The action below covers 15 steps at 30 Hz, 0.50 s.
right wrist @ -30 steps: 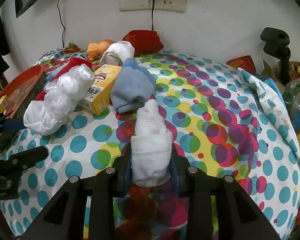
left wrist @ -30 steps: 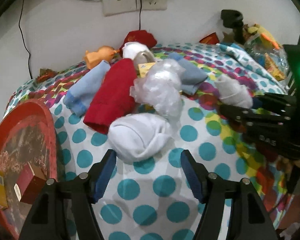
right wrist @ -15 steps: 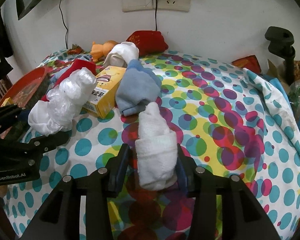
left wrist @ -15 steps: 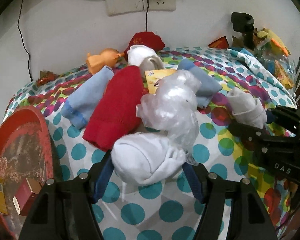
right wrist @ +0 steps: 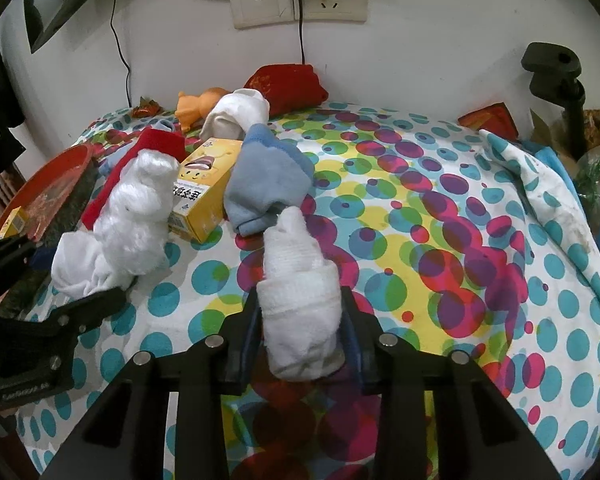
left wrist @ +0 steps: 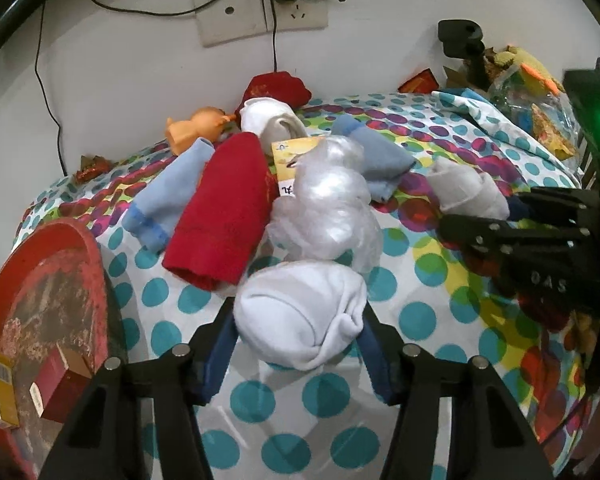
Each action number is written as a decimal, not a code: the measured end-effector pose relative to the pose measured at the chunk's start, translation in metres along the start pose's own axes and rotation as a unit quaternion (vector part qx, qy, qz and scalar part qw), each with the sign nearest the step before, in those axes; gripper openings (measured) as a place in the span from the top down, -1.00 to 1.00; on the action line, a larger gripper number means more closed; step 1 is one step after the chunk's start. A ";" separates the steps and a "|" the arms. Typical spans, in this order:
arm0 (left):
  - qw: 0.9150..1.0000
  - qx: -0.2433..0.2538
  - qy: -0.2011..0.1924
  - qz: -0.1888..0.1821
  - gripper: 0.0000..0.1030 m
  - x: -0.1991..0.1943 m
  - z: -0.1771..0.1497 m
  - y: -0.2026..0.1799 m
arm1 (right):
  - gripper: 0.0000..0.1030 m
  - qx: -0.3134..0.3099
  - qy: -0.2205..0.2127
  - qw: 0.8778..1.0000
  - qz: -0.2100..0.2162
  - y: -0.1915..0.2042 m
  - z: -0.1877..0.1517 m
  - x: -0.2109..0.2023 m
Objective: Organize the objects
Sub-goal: 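Lift the white sock with the left gripper and carry it over the red tray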
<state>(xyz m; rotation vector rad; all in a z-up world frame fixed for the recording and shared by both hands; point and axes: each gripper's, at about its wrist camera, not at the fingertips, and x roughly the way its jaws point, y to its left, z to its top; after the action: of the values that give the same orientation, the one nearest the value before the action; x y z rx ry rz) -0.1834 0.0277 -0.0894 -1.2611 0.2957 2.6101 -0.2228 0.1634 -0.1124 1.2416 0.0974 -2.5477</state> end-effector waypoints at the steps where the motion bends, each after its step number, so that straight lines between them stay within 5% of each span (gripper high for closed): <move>1: 1.000 0.001 0.001 -0.003 -0.13 -0.002 -0.002 -0.001 | 0.33 0.003 0.000 1.000 0.003 0.000 0.000 0.000; 15: 1.000 -0.011 0.004 0.000 -0.13 -0.034 -0.033 -0.004 | 0.32 0.011 -0.002 1.000 0.012 -0.003 0.000 0.000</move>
<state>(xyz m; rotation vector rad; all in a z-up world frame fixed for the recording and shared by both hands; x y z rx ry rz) -0.1375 0.0183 -0.0829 -1.2784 0.2691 2.6164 -0.2237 0.1668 -0.1124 1.2388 0.0531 -2.5370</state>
